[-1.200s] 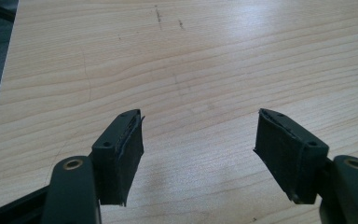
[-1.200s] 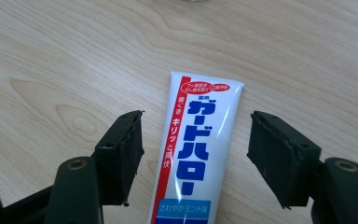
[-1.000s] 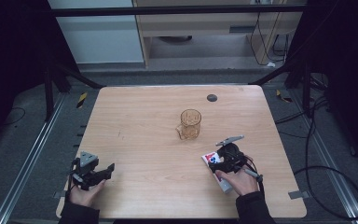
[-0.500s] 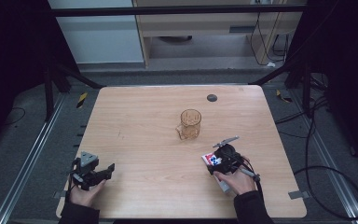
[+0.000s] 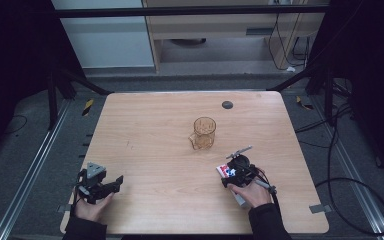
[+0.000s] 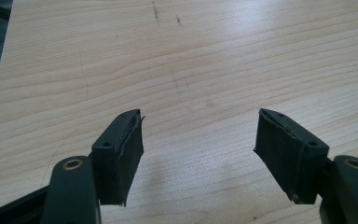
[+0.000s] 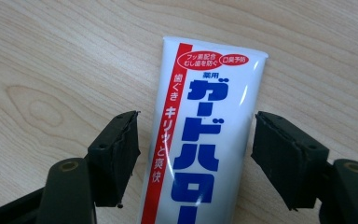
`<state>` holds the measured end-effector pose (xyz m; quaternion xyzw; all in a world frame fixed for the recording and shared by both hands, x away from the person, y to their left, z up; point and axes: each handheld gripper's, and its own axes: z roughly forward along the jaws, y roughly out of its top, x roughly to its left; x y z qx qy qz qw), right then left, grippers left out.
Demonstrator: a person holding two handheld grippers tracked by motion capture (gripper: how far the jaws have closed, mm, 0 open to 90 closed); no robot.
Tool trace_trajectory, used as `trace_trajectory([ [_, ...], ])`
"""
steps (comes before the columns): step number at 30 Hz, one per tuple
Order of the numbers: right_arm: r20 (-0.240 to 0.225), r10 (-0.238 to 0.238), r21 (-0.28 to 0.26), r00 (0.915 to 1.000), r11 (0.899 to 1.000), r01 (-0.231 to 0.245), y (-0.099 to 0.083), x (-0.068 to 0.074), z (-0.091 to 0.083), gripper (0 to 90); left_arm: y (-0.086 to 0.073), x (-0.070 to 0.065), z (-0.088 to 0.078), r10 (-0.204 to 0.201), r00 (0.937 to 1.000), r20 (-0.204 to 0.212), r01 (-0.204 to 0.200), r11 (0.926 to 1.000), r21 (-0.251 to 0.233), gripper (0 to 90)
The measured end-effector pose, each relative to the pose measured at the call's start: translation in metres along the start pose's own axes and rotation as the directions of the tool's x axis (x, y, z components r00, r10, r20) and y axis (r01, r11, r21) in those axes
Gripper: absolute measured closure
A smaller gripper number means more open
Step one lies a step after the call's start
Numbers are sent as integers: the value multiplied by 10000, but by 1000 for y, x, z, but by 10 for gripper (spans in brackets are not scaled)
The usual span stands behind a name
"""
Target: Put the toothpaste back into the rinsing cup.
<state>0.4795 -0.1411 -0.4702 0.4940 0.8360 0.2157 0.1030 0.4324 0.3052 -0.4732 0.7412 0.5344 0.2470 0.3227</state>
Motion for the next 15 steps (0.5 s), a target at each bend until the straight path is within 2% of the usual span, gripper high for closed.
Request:
trace_trajectory([
  [15, 64, 207, 484, 9998, 9986, -210, 0, -1, 6, 357, 0, 0, 0, -31, 10000, 1, 31, 10000, -2, 307],
])
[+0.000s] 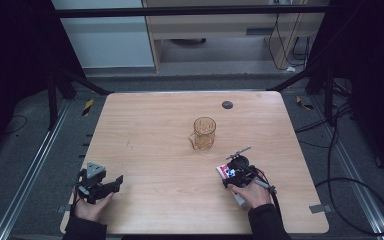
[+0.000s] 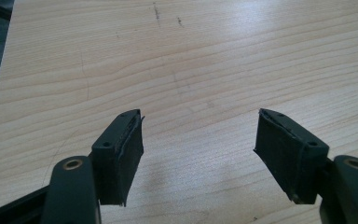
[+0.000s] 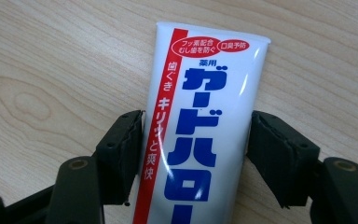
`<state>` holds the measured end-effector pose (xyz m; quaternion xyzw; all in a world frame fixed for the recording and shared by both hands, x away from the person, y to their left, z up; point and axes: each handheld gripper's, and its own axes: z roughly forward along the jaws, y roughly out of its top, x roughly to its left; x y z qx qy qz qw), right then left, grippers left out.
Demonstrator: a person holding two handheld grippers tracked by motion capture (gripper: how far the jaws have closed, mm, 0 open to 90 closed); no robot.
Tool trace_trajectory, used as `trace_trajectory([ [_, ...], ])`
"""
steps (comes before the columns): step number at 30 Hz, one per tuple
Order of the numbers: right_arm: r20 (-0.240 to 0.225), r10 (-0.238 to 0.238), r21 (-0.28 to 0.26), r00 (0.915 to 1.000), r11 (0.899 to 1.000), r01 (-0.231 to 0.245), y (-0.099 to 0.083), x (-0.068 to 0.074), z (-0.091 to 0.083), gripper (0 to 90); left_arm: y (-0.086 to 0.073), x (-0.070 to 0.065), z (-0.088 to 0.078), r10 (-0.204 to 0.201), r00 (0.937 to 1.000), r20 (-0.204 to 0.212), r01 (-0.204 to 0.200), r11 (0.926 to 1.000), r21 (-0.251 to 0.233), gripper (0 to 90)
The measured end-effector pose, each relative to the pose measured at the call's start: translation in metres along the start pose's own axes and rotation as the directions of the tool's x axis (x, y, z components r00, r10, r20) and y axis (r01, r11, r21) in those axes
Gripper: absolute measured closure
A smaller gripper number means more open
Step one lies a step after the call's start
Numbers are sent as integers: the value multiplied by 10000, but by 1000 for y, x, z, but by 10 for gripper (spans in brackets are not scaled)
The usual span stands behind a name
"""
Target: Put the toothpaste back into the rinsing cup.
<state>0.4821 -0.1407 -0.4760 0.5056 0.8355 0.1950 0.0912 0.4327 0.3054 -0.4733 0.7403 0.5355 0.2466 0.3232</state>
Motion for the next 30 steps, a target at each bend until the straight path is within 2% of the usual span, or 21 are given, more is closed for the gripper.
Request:
trace_trajectory([
  [5, 144, 51, 14, 9999, 10000, -51, 1, 2, 1, 367, 0, 0, 0, 25, 10000, 5, -25, 10000, 8, 307],
  [9, 197, 76, 40, 9998, 10000, -77, 1, 4, 0, 409, 0, -1, 0, 40, 10000, 16, -40, 10000, 20, 307],
  [14, 343, 274, 145, 9990, 9995, -279, 2, 6, -3, 520, 0, -1, 0, 34, 10000, 18, -34, 10000, 19, 307],
  [19, 111, 370, 122, 9993, 9992, -371, 2, 2, -10, 627, 0, 0, 0, 19, 10000, 19, -19, 10000, 26, 308],
  [21, 36, 248, 141, 9997, 9996, -249, 2, 1, -12, 653, 0, 0, 0, 9, 10000, 15, -9, 10000, 26, 307],
  [25, -329, 292, 239, 9990, 9993, -284, 1, 1, -16, 685, 0, 0, 0, 20, 10000, 16, -20, 10000, 17, 308],
  [30, -595, 282, 1, 9978, 9996, -282, -1, -2, -24, 706, 0, 0, 0, 9, 10000, 20, -9, 10000, 14, 307],
])
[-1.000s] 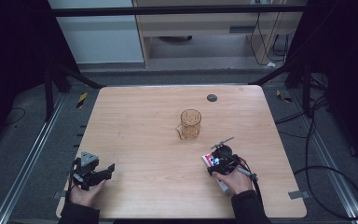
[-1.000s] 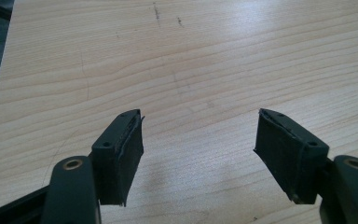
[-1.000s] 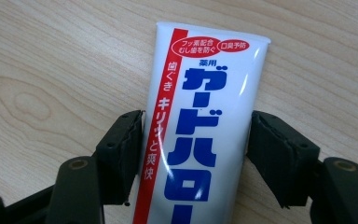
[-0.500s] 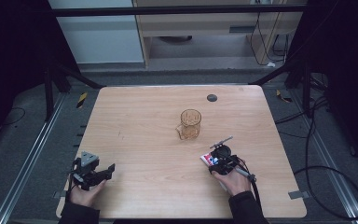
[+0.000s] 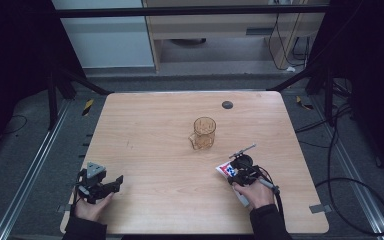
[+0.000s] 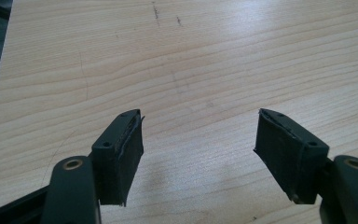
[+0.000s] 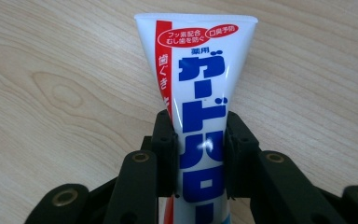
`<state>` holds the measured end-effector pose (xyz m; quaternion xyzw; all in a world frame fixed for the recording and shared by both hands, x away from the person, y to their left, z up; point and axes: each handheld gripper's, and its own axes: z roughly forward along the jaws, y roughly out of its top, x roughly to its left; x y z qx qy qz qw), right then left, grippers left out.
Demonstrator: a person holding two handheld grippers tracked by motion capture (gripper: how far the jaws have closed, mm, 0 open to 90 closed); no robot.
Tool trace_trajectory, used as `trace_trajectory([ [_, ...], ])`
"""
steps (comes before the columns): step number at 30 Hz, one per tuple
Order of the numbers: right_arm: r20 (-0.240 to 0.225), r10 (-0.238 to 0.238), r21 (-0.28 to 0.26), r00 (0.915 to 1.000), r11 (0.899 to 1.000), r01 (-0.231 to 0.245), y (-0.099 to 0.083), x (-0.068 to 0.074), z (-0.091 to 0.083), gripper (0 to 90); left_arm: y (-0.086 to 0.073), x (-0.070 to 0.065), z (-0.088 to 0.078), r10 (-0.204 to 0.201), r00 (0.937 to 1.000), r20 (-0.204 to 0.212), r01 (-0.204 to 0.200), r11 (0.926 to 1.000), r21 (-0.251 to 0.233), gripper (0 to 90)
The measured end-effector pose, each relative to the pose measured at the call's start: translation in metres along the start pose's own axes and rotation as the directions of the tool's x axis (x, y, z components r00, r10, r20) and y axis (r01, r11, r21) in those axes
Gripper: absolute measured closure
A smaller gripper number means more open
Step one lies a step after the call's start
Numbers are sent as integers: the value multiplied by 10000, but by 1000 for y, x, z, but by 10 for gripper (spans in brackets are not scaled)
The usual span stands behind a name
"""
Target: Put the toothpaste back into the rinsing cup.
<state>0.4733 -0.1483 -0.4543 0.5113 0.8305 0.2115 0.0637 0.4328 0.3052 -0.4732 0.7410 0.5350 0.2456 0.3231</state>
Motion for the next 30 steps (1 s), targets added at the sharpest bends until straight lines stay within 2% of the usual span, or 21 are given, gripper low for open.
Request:
trace_trajectory([
  [1, 0, 0, 0, 10000, 10000, 0, 0, 0, 0, 706, 0, 0, 0, 0, 10000, 0, 0, 10000, 0, 307],
  [2, -91, -7, -304, 10000, 9995, 4, -1, -1, -6, 711, 0, 0, 0, 7, 10000, 3, -7, 10000, -5, 307],
  [6, -266, 16, -869, 9996, 9962, -39, -3, -3, -17, 718, 0, -1, 0, 26, 10000, 21, -26, 10000, -1, 307],
  [10, -517, 56, -1596, 9986, 9871, -138, -4, -5, -27, 720, 0, -1, 0, 32, 10000, 23, -32, 10000, 6, 307],
  [14, -721, 56, -2527, 9974, 9673, -237, -4, -6, -37, 721, 0, -1, 0, 20, 10000, 22, -20, 10000, 9, 307],
  [16, -738, 61, -3154, 9973, 9485, -292, -3, -5, -42, 721, 0, -1, 0, 11, 10000, 25, -11, 10000, 5, 307],
  [17, -738, 61, -3154, 9973, 9485, -292, -3, -5, -42, 721, 0, -1, 0, 12, 10000, 26, -12, 10000, 3, 307],
  [18, -762, 95, -3691, 9970, 9287, -371, -2, -4, -47, 720, 0, -2, 0, 12, 10000, 22, -12, 10000, 5, 307],
  [19, -762, 95, -3691, 9970, 9287, -371, -2, -4, -47, 720, 0, -2, 0, 12, 10000, 22, -12, 10000, 5, 307],
  [20, -843, 175, -4188, 9963, 9066, -513, 0, -3, -52, 720, 0, -2, 0, 8, 10000, 21, -8, 10000, 5, 307],
  [21, -850, 190, -4401, 9962, 8963, -547, 1, -3, -54, 720, 0, -2, 0, 4, 10000, 21, -4, 10000, 1, 307],
  [22, -850, 190, -4401, 9962, 8963, -547, 1, -3, -54, 720, 0, -2, 0, 4, 10000, 21, -4, 10000, 1, 307],
  [23, -903, 240, -4961, 9956, 8658, -659, 3, -2, -59, 719, 0, -2, 0, -3, 10000, 2, 3, 10000, -22, 308],
  [30, -902, 476, -6132, 9948, 7844, -931, 9, 0, -68, 716, 0, -3, 1, 11, 10000, 5, -11, 10000, -25, 307],
])
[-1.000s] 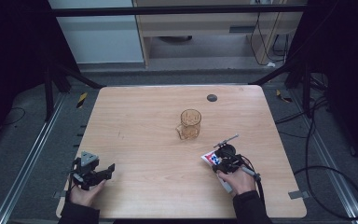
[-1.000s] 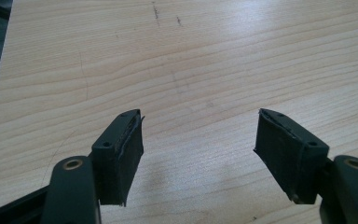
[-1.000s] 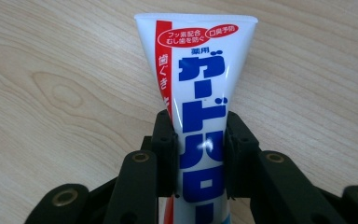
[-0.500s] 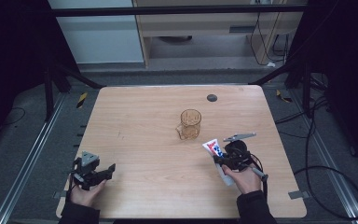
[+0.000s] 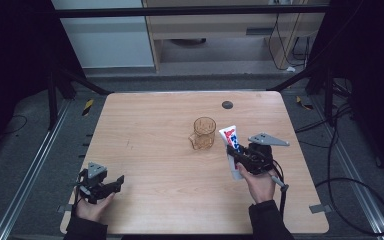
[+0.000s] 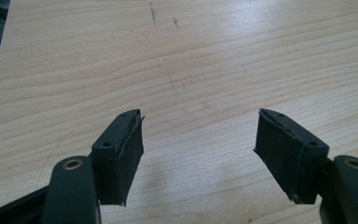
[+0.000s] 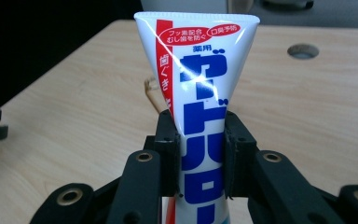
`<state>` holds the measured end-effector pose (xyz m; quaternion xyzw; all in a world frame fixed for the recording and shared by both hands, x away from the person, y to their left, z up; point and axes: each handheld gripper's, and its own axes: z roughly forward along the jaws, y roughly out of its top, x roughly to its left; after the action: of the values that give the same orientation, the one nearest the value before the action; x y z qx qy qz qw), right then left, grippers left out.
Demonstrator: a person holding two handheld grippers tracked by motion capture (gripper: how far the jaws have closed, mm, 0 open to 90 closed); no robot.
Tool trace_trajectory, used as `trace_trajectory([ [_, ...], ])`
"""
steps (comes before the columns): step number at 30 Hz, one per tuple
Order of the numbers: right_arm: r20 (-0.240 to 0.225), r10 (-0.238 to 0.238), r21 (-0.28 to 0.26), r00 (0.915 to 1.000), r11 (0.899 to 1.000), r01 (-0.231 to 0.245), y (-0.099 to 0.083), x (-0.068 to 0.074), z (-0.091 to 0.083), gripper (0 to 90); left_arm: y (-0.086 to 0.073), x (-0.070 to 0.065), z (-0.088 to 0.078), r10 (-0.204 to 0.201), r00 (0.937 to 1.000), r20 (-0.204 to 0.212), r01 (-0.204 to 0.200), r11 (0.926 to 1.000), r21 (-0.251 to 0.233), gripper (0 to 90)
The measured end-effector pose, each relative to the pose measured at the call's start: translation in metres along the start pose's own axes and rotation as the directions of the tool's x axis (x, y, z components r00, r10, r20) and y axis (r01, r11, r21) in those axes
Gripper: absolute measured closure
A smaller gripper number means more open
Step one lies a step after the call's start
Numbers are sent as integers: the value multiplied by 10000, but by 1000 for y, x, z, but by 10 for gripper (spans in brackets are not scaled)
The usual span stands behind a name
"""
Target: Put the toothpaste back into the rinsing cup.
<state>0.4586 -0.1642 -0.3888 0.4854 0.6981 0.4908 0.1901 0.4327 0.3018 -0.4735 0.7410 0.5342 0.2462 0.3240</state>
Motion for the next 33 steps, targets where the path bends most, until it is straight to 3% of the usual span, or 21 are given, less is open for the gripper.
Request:
trace_trajectory([
  [10, 203, 380, -1494, 9991, 9882, -346, 20, 1, 3, 714, 0, -1, 0, 12, 10000, 14, -12, 10000, -55, 307],
  [20, 226, 759, -2350, 9969, 9696, -685, 32, 0, 13, 713, 0, -2, 1, 10, 10000, 12, -10, 10000, -99, 306],
  [33, 390, 1180, -3449, 9922, 9336, -974, 57, -2, 37, 710, 0, -1, 2, -14, 10000, 26, 14, 9999, -103, 304],
])
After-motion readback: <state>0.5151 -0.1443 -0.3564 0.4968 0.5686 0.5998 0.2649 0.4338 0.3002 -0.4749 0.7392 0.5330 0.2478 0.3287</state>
